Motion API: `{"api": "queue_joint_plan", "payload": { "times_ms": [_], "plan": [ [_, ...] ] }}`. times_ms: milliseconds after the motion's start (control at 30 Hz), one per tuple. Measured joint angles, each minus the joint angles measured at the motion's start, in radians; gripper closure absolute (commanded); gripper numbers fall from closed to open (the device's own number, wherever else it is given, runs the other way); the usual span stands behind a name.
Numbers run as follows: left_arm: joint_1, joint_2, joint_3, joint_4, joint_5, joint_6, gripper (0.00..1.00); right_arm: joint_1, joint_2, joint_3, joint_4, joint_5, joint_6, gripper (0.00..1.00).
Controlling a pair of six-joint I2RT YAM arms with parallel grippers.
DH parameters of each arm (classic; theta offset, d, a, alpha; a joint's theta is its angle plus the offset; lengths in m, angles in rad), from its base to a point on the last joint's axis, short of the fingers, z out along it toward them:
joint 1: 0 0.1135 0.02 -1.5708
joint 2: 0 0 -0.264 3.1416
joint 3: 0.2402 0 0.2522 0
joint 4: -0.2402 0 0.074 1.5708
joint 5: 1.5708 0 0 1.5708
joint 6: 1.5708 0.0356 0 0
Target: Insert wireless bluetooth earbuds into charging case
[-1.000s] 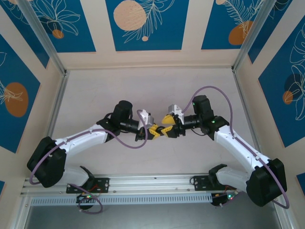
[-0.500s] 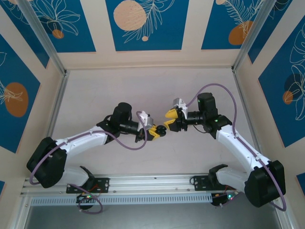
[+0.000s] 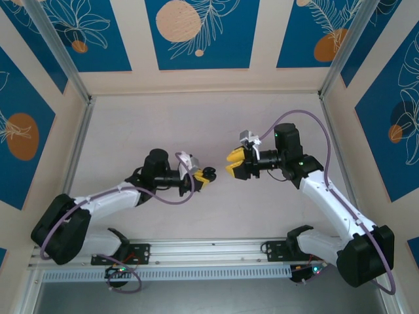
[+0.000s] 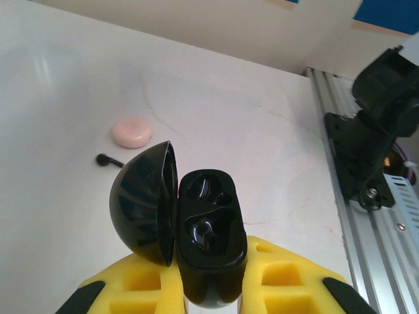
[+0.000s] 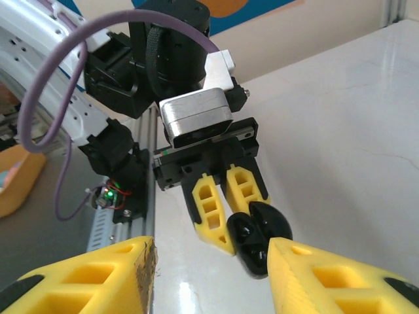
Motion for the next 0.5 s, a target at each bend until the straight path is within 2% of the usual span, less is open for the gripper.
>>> {"api": "queue_joint_plan", "payload": {
  "times_ms": [200, 500],
  "plan": [
    [0.013, -0.112, -0.058, -0.023, -0.135, -0.038, 0.86, 0.011, 0.092, 0.077, -0.104, -0.047, 0.0, 0.51],
    [0.055, -0.222, -0.205, -0.026, -0.367, -0.151, 0.87, 0.109, 0.297, 0.219, -0.261, 0.124, 0.051, 0.53]
  ]
}}
